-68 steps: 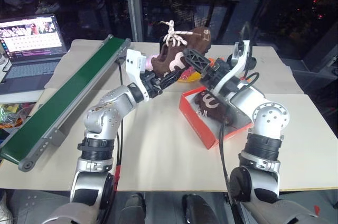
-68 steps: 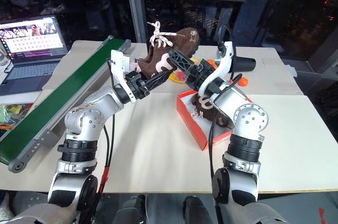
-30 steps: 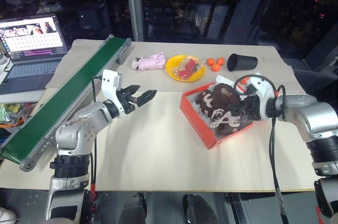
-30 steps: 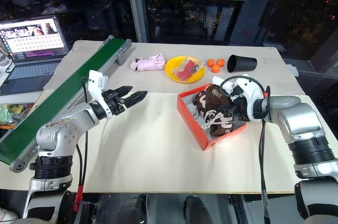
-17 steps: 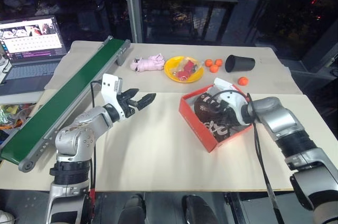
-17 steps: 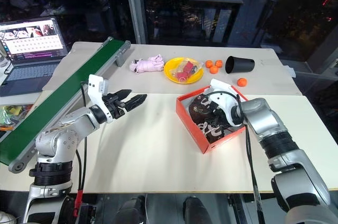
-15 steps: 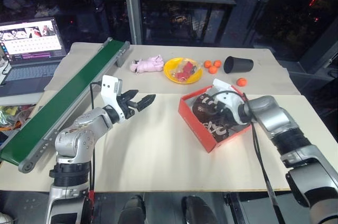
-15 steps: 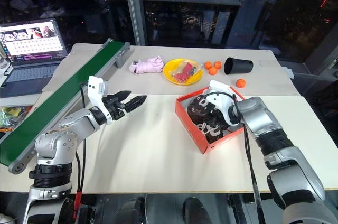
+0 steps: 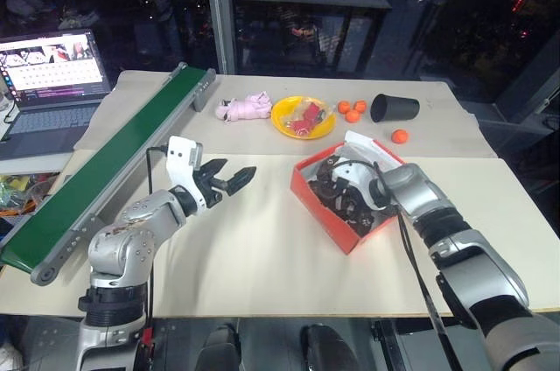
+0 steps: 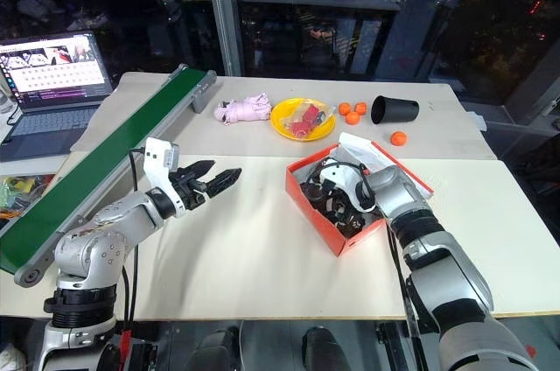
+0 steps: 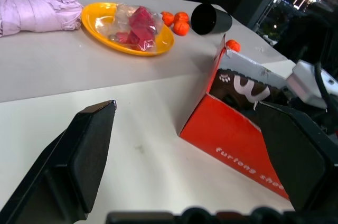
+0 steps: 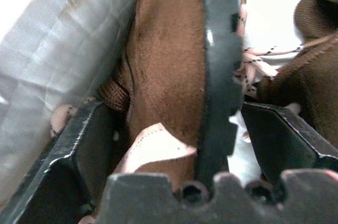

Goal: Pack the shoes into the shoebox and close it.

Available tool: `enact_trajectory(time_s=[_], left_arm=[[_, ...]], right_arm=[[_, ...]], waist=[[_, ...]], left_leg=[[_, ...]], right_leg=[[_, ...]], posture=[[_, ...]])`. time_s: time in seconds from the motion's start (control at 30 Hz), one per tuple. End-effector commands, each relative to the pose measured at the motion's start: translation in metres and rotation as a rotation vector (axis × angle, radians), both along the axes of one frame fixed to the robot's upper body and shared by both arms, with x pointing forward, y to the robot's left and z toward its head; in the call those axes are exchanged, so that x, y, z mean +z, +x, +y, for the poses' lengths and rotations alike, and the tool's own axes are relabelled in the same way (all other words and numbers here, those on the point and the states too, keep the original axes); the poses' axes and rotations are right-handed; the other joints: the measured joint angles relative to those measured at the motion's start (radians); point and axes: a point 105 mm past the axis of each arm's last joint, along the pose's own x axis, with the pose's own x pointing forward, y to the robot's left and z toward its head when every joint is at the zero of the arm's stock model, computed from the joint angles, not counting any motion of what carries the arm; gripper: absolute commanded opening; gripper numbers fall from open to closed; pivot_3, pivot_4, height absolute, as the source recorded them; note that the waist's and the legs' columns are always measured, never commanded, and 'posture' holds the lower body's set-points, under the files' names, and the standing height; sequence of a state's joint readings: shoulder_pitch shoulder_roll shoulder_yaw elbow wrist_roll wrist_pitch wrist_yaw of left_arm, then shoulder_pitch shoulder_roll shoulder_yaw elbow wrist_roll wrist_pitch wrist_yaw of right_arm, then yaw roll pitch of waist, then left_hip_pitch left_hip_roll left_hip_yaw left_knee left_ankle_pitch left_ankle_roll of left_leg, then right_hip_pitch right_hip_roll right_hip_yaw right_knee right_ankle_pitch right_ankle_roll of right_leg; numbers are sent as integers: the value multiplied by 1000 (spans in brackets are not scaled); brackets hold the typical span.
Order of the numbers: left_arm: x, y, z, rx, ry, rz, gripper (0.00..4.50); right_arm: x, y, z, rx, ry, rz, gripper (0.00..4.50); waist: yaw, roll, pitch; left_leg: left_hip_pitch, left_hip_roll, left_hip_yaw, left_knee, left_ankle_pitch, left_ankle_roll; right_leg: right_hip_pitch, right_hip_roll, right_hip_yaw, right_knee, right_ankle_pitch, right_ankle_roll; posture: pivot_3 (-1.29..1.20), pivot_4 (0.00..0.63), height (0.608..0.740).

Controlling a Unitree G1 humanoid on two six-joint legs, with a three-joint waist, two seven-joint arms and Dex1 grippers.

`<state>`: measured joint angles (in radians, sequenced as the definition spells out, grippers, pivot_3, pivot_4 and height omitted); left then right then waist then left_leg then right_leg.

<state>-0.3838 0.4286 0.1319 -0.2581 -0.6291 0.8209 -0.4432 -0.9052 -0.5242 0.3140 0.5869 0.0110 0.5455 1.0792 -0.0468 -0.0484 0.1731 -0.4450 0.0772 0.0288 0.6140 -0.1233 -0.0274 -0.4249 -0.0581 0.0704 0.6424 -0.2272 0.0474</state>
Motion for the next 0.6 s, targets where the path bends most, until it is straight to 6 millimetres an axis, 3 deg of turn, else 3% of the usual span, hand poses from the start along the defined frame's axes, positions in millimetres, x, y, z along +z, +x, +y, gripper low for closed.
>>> enact_trajectory(time_s=[0.03,0.17,0.23,0.3,0.43,0.47,0.6], left_arm=[[3,-3,-8,-94,80,-23,4500],[-2,-6,-20,-286,222,-25,4500],[1,-7,-27,-365,239,-32,4500],[9,-8,-35,-454,230,-39,4500],[22,-11,-56,-628,209,-40,4500],[24,-11,-58,-653,201,-35,4500],[20,-5,-66,-713,257,-41,4500]], right_arm=[[77,-14,12,2,227,-25,4471],[109,-66,4,35,301,-6,4471],[104,-84,-13,-15,260,0,4471],[91,-96,-45,-163,191,-14,4471],[76,-114,-126,-575,168,-114,3422],[72,-118,-137,-634,154,-137,3107],[44,-124,-148,-735,205,-187,1671]], waist=[[3,2,2],[22,3,2],[41,3,2],[53,3,2],[64,3,2],[66,3,2],[41,4,1]], left_leg=[[-1,0,0,0,0,0],[-1,0,-1,-4,0,0],[-1,0,-1,-5,0,0],[-2,-1,-1,-5,-1,-1],[-6,-2,0,0,-1,-1],[-8,-2,0,1,-1,-1],[-5,-2,-1,4,-1,-1]], right_leg=[[0,0,0,0,0,0],[-2,0,-1,0,-2,-2],[-2,0,-2,0,-4,-3],[-2,-2,-3,-2,-6,-5],[-3,-3,-2,-3,-8,-8],[-3,-3,-1,-3,-8,-7],[-1,-2,0,-2,-9,-1]], posture=[[0,150,736],[0,150,736],[0,150,736],[0,150,736],[0,150,736],[0,150,736],[0,150,736]])
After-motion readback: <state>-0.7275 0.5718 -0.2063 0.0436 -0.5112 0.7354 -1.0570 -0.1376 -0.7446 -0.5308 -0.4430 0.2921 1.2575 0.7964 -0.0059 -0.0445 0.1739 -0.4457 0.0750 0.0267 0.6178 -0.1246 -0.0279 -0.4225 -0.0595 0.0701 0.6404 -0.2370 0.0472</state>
